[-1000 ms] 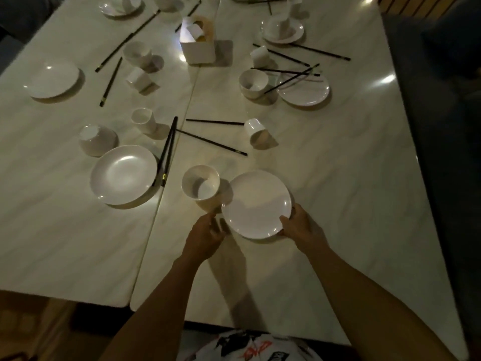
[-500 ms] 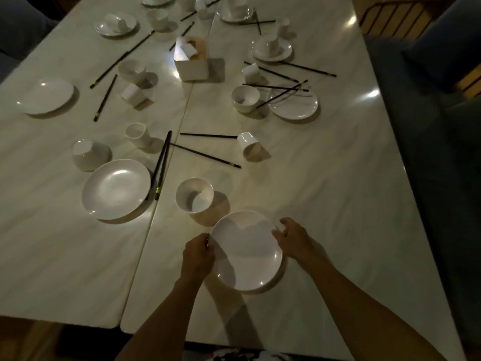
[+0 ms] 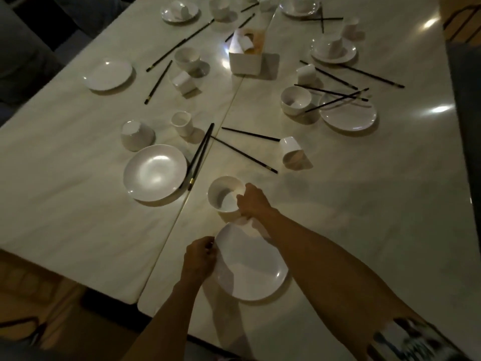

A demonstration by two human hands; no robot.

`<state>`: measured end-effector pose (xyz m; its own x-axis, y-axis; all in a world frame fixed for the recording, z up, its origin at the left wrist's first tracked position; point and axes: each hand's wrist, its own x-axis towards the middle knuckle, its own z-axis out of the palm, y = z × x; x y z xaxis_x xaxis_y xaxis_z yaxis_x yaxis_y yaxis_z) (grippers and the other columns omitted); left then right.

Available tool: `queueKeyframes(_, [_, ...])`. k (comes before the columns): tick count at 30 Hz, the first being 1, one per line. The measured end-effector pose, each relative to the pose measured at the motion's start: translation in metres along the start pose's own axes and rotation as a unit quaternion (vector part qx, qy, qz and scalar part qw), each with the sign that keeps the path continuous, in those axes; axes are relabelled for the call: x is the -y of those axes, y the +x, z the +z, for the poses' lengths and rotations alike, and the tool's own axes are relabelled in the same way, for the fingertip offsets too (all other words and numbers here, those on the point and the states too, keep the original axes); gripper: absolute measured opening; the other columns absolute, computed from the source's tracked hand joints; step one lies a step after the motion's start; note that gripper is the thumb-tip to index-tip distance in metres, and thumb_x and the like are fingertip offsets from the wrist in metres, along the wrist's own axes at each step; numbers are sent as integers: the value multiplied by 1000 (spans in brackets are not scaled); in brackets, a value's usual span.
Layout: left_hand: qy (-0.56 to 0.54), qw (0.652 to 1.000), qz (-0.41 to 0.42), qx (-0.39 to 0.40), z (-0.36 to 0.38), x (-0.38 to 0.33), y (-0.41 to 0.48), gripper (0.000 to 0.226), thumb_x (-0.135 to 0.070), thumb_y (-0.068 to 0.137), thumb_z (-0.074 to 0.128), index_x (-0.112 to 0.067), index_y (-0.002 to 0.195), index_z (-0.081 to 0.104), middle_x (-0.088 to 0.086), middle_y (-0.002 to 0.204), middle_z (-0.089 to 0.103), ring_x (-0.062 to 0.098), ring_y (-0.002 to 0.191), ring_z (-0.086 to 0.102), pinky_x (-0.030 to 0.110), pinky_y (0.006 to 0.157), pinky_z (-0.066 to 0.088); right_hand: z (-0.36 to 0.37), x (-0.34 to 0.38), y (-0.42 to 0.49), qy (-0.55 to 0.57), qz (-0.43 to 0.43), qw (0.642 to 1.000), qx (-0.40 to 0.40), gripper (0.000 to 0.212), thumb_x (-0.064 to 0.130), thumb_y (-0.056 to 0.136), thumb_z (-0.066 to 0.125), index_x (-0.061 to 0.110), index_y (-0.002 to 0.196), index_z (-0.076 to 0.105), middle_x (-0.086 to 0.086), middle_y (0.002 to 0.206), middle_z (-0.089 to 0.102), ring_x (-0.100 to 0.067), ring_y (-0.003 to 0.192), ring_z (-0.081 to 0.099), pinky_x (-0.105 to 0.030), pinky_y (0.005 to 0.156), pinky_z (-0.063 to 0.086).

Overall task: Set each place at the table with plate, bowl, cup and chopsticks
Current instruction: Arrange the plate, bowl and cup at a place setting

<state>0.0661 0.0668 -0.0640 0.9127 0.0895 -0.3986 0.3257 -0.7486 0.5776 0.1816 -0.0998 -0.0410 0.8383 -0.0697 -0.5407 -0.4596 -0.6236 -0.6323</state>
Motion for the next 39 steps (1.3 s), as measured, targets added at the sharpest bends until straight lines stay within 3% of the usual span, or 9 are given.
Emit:
queueKeyframes(4, [0, 1000, 0, -2, -1, 1, -1, 20, -17, 93, 58, -20, 105, 73, 1, 95, 71, 17, 83, 67, 34, 78, 58, -15, -12, 1, 31, 20, 999, -27, 43, 10, 88, 51, 8, 131, 50, -14, 122, 59, -32, 108, 61, -40, 86, 55])
queueKeyframes(7, [10, 1000, 13, -8, -2, 0, 1, 15, -14, 89, 60, -20, 90, 73, -2, 81, 70, 18, 75, 68, 32, 68, 57, -46, -46, -11, 83, 58, 991, -88, 48, 10, 88, 51, 12, 136, 48, -13, 129, 57, -32, 117, 56, -40, 95, 51])
queueKeyframes(11, [21, 1000, 23, 3, -2, -5, 4, 15, -6, 85, 60, -14, 87, 73, 2, 80, 71, 22, 73, 67, 32, 66, 56, -94, -109, -48, 80, 104, 981, -140, 45, 12, 89, 50, 12, 135, 48, -15, 129, 57, -35, 115, 57, -47, 93, 53])
queueKeyframes(13, [21, 999, 27, 9, -2, -8, 6, 19, -4, 85, 60, -13, 91, 74, 3, 83, 72, 22, 73, 67, 29, 65, 53, -108, -137, -73, 61, 120, 978, -159, 41, 12, 90, 50, 10, 131, 50, -16, 128, 57, -35, 116, 55, -46, 97, 49])
queueKeyframes(20, [55, 996, 58, 37, 10, -36, 10, 24, -8, 86, 62, -9, 108, 73, 12, 100, 73, 32, 92, 67, 28, 74, 49, -102, -180, -115, 71, 140, 970, -185, 30, 12, 90, 52, 8, 120, 56, -18, 121, 62, -36, 111, 57, -36, 89, 45])
queueKeyframes(26, [95, 989, 110, 19, 3, -71, 50, 52, -35, 85, 67, -14, 132, 55, 9, 122, 63, 26, 107, 62, 39, 91, 50, -114, -171, -107, 84, 154, 965, -195, 55, 41, 94, 56, 12, 139, 45, -14, 136, 55, -33, 123, 53, -36, 97, 43])
queueKeyframes(30, [187, 950, 250, 28, 9, -149, 101, 67, -32, 84, 68, -15, 143, 40, 12, 139, 49, 29, 125, 49, 46, 103, 42, -117, -159, -86, 33, 141, 972, -187, 55, 43, 93, 54, 17, 140, 44, -14, 139, 51, -33, 124, 51, -42, 102, 45])
queueKeyframes(33, [251, 915, 314, 25, 20, -209, 129, 74, -33, 84, 67, -17, 147, 31, 12, 144, 42, 32, 127, 45, 46, 102, 38, -116, -148, -74, -18, 125, 973, -194, 53, 42, 94, 50, 19, 141, 41, -12, 139, 47, -32, 126, 47, -44, 102, 44])
queueKeyframes(39, [291, 900, 319, 62, 48, -267, 188, 76, -41, 88, 62, -18, 149, 23, 14, 147, 35, 36, 131, 40, 51, 103, 37, -125, -132, -44, -71, 112, 972, -192, 50, 41, 95, 46, 21, 141, 41, -9, 136, 49, -29, 124, 47, -43, 100, 45])
